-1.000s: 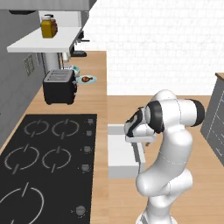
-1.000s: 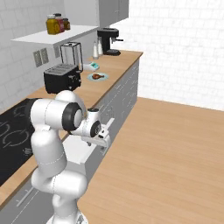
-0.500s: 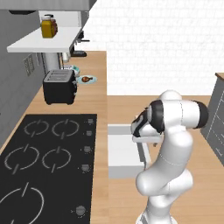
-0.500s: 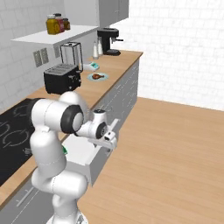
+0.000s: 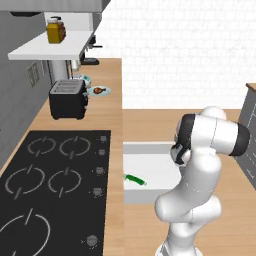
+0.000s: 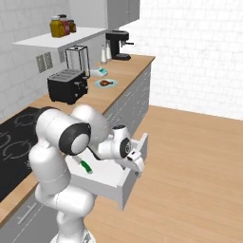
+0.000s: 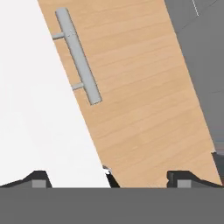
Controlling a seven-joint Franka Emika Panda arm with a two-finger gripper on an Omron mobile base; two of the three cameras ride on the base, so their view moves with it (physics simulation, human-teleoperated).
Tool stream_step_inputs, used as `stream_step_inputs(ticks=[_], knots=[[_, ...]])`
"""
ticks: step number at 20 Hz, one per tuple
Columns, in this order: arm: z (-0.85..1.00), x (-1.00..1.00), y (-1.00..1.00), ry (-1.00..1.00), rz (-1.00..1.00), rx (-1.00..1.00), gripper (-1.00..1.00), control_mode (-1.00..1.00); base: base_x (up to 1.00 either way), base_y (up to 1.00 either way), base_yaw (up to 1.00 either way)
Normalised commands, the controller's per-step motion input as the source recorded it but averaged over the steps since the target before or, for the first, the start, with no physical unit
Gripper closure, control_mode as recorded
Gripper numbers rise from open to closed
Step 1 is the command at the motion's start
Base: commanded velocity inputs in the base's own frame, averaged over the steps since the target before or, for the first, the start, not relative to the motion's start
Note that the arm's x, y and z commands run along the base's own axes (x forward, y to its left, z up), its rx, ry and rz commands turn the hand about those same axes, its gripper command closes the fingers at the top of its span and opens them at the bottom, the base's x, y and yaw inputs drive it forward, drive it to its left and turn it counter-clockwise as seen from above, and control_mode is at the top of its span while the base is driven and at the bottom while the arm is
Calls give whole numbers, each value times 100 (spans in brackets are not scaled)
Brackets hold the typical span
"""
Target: Pick up the knife from the drawer and place it on the cutting board. Then place the meat from the plate to the cutting board.
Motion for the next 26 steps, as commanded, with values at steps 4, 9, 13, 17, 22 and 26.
stream_step_inputs(ticks=[4, 9, 13, 17, 22, 26], knots=[[1, -58, -100, 3, -26, -14, -100, -100, 0, 0, 0], [22, -36, -100, 9, -29, -4, -100, -100, 0, 0, 0], [98, -7, -91, -2, -30, 6, -100, -100, 0, 0, 0], [100, 9, -22, -26, -19, 4, -100, -100, 0, 0, 0], [100, 0, 5, -25, 0, 2, -100, -100, 0, 0, 0], [96, -4, 52, -6, 24, 0, -100, -100, 0, 0, 0]])
